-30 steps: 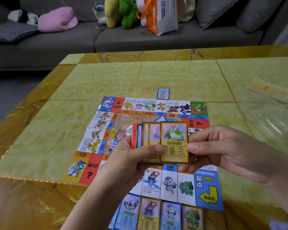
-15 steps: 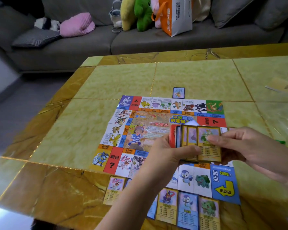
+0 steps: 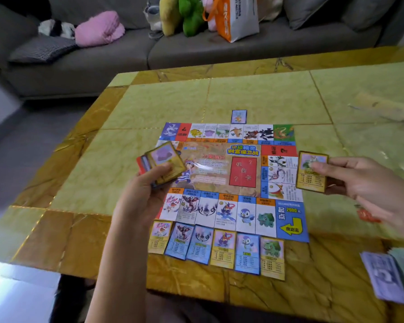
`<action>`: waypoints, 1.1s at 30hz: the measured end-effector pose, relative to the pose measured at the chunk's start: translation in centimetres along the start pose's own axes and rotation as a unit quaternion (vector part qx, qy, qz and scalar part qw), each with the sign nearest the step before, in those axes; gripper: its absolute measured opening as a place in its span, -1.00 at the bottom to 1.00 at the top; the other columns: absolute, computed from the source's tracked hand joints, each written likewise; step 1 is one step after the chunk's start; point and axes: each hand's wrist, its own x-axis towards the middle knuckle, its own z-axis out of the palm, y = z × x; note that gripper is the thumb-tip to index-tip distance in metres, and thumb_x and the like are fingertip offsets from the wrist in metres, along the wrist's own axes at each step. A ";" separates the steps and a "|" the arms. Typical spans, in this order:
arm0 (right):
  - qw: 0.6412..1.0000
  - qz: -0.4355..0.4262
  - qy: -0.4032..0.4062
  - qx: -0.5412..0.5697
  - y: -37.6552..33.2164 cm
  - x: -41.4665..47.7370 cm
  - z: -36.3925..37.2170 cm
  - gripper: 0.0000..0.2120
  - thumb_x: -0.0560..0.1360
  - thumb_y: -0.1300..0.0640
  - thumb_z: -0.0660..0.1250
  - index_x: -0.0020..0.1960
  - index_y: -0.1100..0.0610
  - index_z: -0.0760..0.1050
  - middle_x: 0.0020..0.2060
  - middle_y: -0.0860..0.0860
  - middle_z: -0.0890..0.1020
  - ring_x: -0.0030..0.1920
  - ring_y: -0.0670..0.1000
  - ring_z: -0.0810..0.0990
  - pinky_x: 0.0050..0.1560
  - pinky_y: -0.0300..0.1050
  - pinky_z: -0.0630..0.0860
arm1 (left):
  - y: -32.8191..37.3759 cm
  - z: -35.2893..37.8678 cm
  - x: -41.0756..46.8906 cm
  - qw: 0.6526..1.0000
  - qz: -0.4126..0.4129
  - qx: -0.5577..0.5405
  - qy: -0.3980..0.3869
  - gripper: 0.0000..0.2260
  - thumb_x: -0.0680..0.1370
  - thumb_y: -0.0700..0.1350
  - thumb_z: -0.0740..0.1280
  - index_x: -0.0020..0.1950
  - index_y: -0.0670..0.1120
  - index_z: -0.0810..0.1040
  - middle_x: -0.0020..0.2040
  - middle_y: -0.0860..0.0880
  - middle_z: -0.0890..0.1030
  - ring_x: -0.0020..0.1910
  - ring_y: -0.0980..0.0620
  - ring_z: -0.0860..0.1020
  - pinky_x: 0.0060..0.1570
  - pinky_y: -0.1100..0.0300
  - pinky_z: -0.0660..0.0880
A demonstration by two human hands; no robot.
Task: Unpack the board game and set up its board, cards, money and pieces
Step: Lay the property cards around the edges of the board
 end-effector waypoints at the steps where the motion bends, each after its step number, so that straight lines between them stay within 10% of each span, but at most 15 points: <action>1: 1.000 0.001 0.007 -0.002 0.3 -0.1 -0.2 -0.27 -0.21 -0.34 0.60 -0.15 0.06 0.71 -0.18 0.11 0.71 -0.31 -0.09 0.65 -0.37 -0.35 0.56 | 0.6 -1.2 0.2 1.000 0.009 -0.012 0.019 -0.80 0.53 -0.37 0.22 -0.23 -0.23 0.58 -0.36 -0.06 0.66 -0.38 0.10 0.64 -0.33 0.33 0.57; 9: 1.000 -0.015 0.001 -0.022 0.8 0.3 0.6 -0.39 0.03 -0.22 0.61 -0.13 0.22 0.68 -0.36 0.01 0.64 -0.51 -0.15 0.41 -0.54 -0.38 0.34 | 2.9 -8.8 1.9 0.996 0.007 -0.021 0.081 -0.70 0.50 -0.25 0.34 0.23 -0.22 0.46 0.09 -0.10 0.61 0.02 0.05 0.64 0.02 0.22 0.56; 15: 0.994 -0.044 0.096 0.024 0.6 2.1 0.9 -0.88 0.53 0.27 0.28 -0.12 0.16 0.58 -0.42 -0.01 0.62 -0.48 -0.17 0.47 -0.48 -0.39 0.42 | 2.4 -6.9 1.1 0.997 0.020 -0.024 0.074 -0.93 0.51 -0.31 0.25 -0.05 -0.19 0.50 -0.30 -0.02 0.68 -0.27 0.14 0.66 -0.19 0.32 0.60; 19: 0.981 -0.077 0.173 0.038 0.0 3.3 -1.2 -0.87 0.53 0.29 0.29 -0.10 0.13 0.58 -0.46 -0.07 0.60 -0.47 -0.19 0.47 -0.46 -0.40 0.41 | 1.6 -4.7 0.5 0.999 -0.004 -0.002 0.041 -0.82 0.23 -0.26 0.41 -0.19 -0.21 0.59 -0.33 -0.05 0.67 -0.33 0.12 0.66 -0.29 0.35 0.58; 23: 0.977 -0.107 0.186 0.013 -0.6 3.7 -2.8 -0.91 0.49 0.24 0.37 -0.14 0.09 0.60 -0.46 -0.12 0.60 -0.40 -0.16 0.46 -0.41 -0.40 0.41 | -0.1 -2.0 0.1 0.999 -0.039 0.025 -0.005 -0.97 0.34 -0.31 0.37 -0.29 -0.25 0.60 -0.36 -0.11 0.66 -0.39 0.04 0.65 -0.41 0.33 0.55; 26: 0.977 -0.108 0.182 0.000 -0.9 4.0 -3.5 -0.91 0.47 0.22 0.38 -0.16 0.07 0.61 -0.45 -0.12 0.61 -0.38 -0.15 0.47 -0.38 -0.40 0.43 | -1.1 -0.4 -0.2 0.998 -0.049 0.033 -0.034 -0.65 0.11 -0.23 0.49 -0.14 -0.26 0.56 -0.29 -0.13 0.68 -0.35 -0.01 0.67 -0.40 0.31 0.55; 33: 0.985 -0.080 0.150 -0.039 -0.4 4.5 -3.8 -0.93 0.48 0.22 0.38 -0.13 0.08 0.61 -0.36 -0.04 0.61 -0.35 -0.12 0.47 -0.36 -0.41 0.44 | -3.0 1.0 -0.1 0.993 -0.082 0.082 -0.036 -0.92 0.47 -0.34 0.30 -0.06 -0.26 0.54 -0.28 -0.11 0.66 -0.34 0.02 0.66 -0.33 0.28 0.60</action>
